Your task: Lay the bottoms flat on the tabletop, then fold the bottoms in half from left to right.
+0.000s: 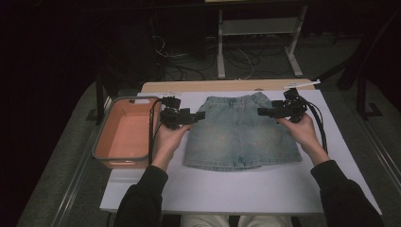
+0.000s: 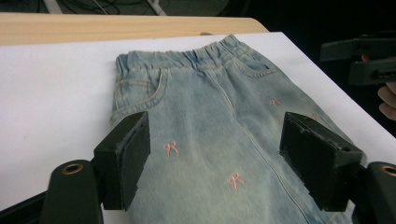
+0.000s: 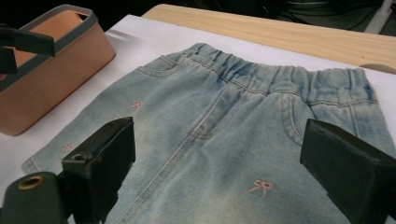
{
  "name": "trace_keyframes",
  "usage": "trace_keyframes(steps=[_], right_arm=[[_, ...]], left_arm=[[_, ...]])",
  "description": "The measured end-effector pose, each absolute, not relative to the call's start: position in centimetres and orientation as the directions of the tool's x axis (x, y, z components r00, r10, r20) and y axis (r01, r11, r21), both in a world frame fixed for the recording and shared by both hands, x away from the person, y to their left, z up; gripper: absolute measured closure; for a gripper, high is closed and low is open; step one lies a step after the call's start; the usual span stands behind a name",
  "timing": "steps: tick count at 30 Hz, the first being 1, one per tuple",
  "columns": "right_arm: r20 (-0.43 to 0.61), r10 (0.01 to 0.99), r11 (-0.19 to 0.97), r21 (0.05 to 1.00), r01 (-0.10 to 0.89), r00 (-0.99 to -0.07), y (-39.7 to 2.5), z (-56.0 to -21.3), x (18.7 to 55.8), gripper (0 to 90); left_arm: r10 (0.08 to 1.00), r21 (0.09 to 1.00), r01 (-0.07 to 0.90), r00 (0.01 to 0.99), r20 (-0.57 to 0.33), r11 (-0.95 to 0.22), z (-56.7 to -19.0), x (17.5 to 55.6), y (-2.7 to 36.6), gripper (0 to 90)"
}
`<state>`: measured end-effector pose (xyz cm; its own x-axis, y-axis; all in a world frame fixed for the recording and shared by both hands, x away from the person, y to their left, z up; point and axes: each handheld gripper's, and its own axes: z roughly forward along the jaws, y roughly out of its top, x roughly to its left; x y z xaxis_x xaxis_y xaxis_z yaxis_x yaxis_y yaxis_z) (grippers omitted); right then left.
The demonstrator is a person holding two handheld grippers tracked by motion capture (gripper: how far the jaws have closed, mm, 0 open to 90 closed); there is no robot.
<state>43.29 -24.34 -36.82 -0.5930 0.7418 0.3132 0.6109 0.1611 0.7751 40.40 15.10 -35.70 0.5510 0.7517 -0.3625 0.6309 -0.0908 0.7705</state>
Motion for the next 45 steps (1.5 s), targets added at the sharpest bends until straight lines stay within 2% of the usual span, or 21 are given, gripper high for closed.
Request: trace_keyframes(steps=[12, 24, 45], right_arm=[[0.289, 0.729, 0.194, 0.781, 0.593, -0.620, -22.9, -36.3, 43.2, 9.3], [0.263, 0.708, 0.226, 0.795, 0.563, -0.655, -20.9, -35.0, 43.5, 7.6], [0.256, 0.706, 0.267, 0.768, 0.582, -0.661, -16.5, -35.9, 46.7, 1.1]], left_arm=[[0.748, 0.739, 0.669, 0.529, -0.401, -0.078, -37.2, 37.7, 16.4, 22.9], [0.778, 0.683, 0.724, 0.482, -0.402, -0.096, -39.4, 36.0, 17.1, 22.7], [0.796, 0.594, 0.796, 0.431, -0.425, -0.113, -43.0, 34.3, 16.8, 22.9]])
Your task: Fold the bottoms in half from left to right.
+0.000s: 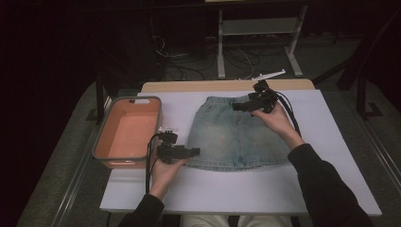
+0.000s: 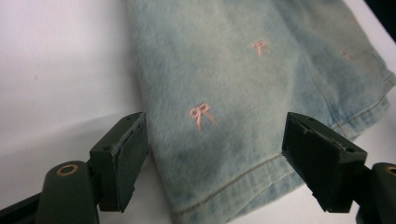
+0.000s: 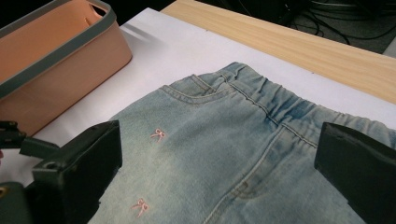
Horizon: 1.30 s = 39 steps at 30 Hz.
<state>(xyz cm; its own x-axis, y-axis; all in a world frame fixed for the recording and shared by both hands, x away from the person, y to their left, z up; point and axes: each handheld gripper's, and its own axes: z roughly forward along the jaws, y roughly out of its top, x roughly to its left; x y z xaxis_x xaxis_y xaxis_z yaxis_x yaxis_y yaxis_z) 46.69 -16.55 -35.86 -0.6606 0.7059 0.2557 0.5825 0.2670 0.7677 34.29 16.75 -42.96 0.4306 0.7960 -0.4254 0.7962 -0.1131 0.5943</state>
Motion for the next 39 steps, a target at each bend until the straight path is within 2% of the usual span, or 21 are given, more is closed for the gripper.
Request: trace_keyframes(steps=[7, 15, 18, 22, 24, 39], right_arm=[[0.244, 0.708, 0.274, 0.770, 0.577, -0.662, -15.2, -36.3, 47.4, 1.1], [0.237, 0.705, 0.282, 0.771, 0.571, -0.668, -13.4, -36.9, 48.3, 1.0], [0.232, 0.703, 0.287, 0.772, 0.567, -0.672, -12.7, -37.1, 48.6, 1.1], [0.227, 0.705, 0.287, 0.775, 0.563, -0.672, -11.6, -37.6, 49.2, 1.1], [0.225, 0.705, 0.292, 0.772, 0.565, -0.672, -11.0, -37.8, 49.6, 1.1], [0.208, 0.719, 0.295, 0.773, 0.562, -0.663, -6.8, -38.9, 51.8, 1.1]], left_arm=[[0.795, 0.557, 0.822, 0.414, -0.444, -0.118, -43.6, 33.4, 17.0, 28.9], [0.806, 0.535, 0.838, 0.387, -0.447, -0.106, -43.9, 32.7, 17.2, 44.2], [0.817, 0.535, 0.839, 0.378, -0.434, -0.104, -43.9, 32.4, 17.3, 53.6], [0.827, 0.562, 0.822, 0.375, -0.418, -0.088, -43.9, 32.0, 17.5, 75.7], [0.829, 0.572, 0.815, 0.381, -0.410, -0.091, -44.0, 32.0, 17.4, 82.4], [0.804, 0.591, 0.800, 0.417, -0.425, -0.102, -43.8, 31.9, 17.7, 84.5]])
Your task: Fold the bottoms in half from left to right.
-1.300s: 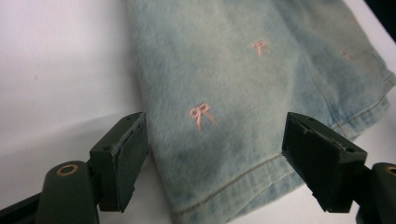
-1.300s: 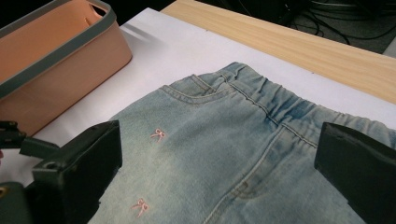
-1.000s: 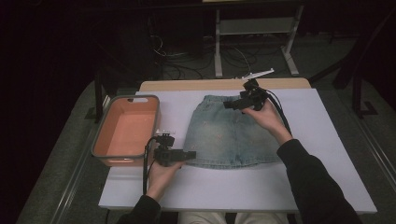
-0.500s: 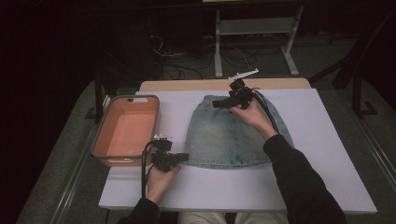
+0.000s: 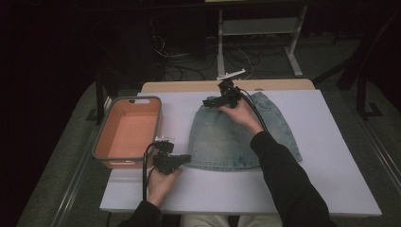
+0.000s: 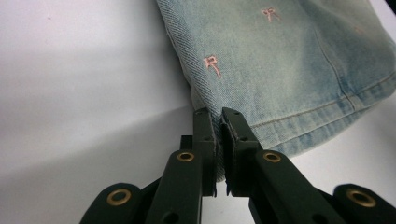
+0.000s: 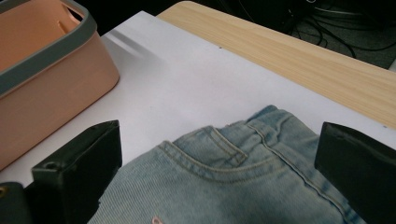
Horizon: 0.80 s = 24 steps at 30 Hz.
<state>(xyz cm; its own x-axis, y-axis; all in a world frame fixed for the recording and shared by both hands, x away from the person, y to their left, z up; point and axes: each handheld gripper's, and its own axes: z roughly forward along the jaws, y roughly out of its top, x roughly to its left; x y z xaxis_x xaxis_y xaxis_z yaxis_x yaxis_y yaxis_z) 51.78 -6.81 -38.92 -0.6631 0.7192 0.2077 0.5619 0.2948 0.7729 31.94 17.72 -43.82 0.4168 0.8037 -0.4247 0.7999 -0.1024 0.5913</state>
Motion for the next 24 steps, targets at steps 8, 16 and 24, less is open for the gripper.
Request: trace_keyframes(steps=[8, 16, 24], right_arm=[[0.204, 0.730, 0.303, 0.758, 0.577, -0.652, -5.1, -39.7, 53.2, 1.2], [0.253, 0.738, 0.268, 0.741, 0.615, -0.626, -4.2, -40.3, 55.2, 4.5], [0.260, 0.776, 0.217, 0.746, 0.630, -0.574, -4.2, -40.9, 57.0, 14.6]], left_arm=[[0.796, 0.599, 0.795, 0.422, -0.434, -0.095, -43.8, 31.8, 17.6, 84.7], [0.792, 0.601, 0.793, 0.430, -0.433, -0.103, -43.8, 31.8, 17.6, 84.7], [0.785, 0.602, 0.792, 0.434, -0.441, -0.100, -43.7, 31.8, 17.6, 84.7]])
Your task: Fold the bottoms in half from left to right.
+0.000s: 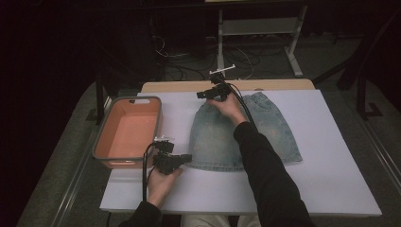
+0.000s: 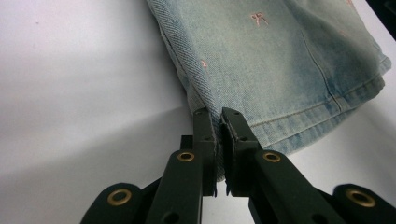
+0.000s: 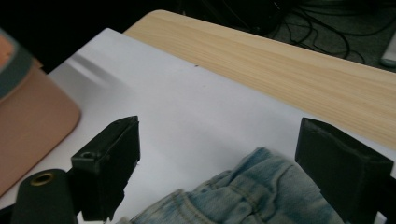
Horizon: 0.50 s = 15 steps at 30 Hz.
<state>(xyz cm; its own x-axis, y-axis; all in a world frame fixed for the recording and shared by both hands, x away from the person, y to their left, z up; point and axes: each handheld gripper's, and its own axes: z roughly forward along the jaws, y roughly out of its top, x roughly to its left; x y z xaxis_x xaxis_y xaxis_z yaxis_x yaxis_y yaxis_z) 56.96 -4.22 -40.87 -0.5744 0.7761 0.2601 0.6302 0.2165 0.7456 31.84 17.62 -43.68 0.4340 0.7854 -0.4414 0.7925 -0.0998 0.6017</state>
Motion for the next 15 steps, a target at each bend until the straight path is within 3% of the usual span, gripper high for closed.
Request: trace_keyframes(steps=[9, 15], right_arm=[[0.263, 0.806, 0.196, 0.727, 0.658, -0.531, -4.2, -41.7, 58.0, 32.8], [0.182, 0.833, 0.264, 0.698, 0.665, -0.522, -3.5, -43.0, 57.9, 40.0]], left_arm=[[0.768, 0.603, 0.791, 0.447, -0.459, -0.100, -43.6, 32.1, 17.6, 84.7], [0.763, 0.610, 0.786, 0.455, -0.459, -0.102, -43.5, 32.0, 17.5, 84.8]])
